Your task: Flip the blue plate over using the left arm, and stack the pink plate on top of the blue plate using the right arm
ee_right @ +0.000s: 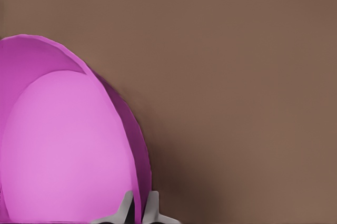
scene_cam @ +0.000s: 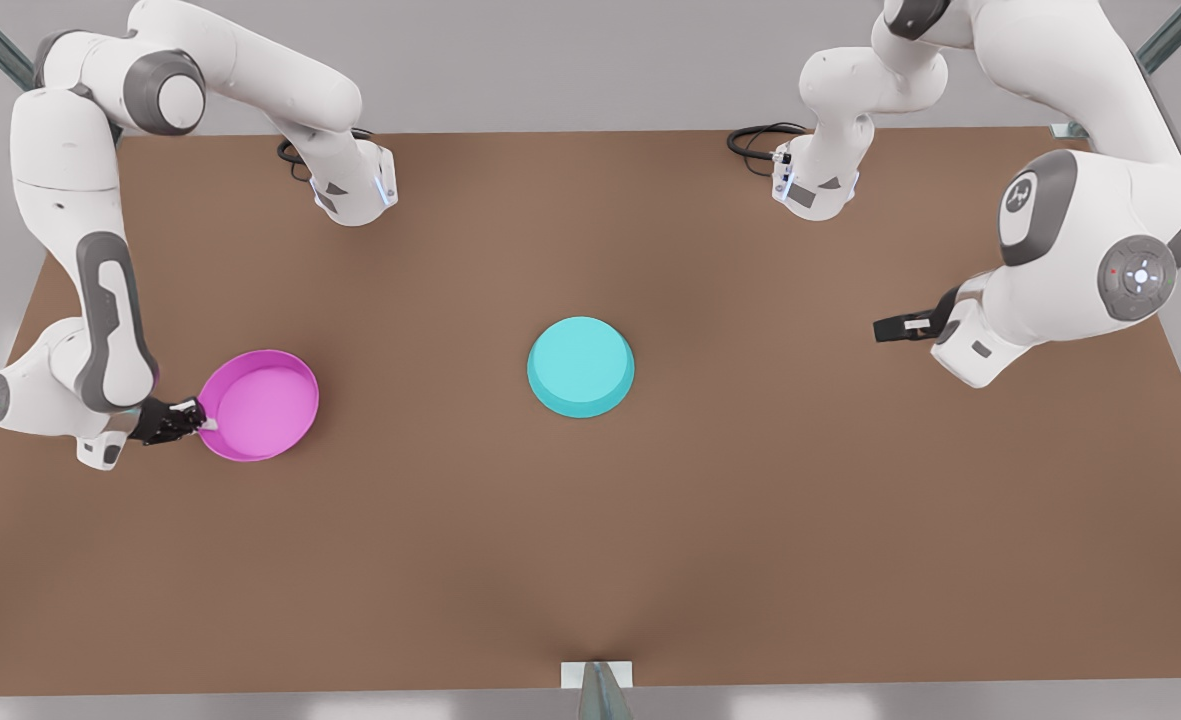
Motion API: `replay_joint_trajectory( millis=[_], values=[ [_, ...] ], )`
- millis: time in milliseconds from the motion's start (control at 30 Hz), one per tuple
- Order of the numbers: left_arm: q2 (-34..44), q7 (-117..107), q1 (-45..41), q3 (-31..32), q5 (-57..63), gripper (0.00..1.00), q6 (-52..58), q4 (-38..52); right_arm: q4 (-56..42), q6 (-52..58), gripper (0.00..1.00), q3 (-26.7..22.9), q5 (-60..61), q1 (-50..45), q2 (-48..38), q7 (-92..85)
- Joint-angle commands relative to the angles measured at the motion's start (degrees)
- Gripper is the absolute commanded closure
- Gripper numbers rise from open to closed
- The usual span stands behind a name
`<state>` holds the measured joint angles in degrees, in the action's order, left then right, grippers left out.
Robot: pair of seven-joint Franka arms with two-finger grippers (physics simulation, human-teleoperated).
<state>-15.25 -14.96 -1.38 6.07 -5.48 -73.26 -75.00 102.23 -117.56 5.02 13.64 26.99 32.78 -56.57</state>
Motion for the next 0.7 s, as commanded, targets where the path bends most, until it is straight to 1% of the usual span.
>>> replay_joint_trajectory(
  millis=[0,67,133,267,367,467,500,633,667],
  values=[
    [0.0,2.3,0.1,0.0,-0.9,0.0,0.2,0.0,0.3,6.4,0.79,0.9,2.4,-0.2,-1.0,-1.8],
    [0.0,2.0,0.1,0.0,-0.9,0.0,0.2,0.0,2.5,7.8,0.79,4.6,5.3,-0.3,-2.5,-1.0],
    [-0.1,2.0,0.1,0.0,-0.9,0.0,0.2,0.7,5.4,7.1,0.79,4.8,8.5,-5.3,-3.3,2.8],
    [-0.2,1.8,0.0,0.4,-0.9,0.0,0.1,0.8,5.4,4.8,0.79,4.9,11.7,-15.6,-3.7,13.0],
    [-0.2,1.4,-0.4,0.5,-0.9,0.0,0.3,1.3,3.8,3.2,0.79,4.9,14.1,-23.5,-3.9,20.4],
    [-0.2,2.3,-0.3,0.5,-0.9,0.0,0.2,1.3,-0.9,3.2,0.79,4.9,14.5,-32.8,-4.3,36.3],
    [-0.2,2.4,-0.4,0.5,-0.9,0.0,0.2,1.3,-1.5,2.8,0.79,4.9,14.5,-34.3,-4.2,40.9],
    [-0.4,1.7,-0.4,0.7,-0.9,0.0,-0.1,1.9,-1.7,-4.6,0.79,4.9,15.0,-41.8,-3.6,52.8],
    [-1.5,1.6,-0.4,0.7,-0.9,0.0,-0.1,3.5,-0.5,-7.6,0.79,4.9,14.8,-42.6,-4.0,55.7]
  ],
)
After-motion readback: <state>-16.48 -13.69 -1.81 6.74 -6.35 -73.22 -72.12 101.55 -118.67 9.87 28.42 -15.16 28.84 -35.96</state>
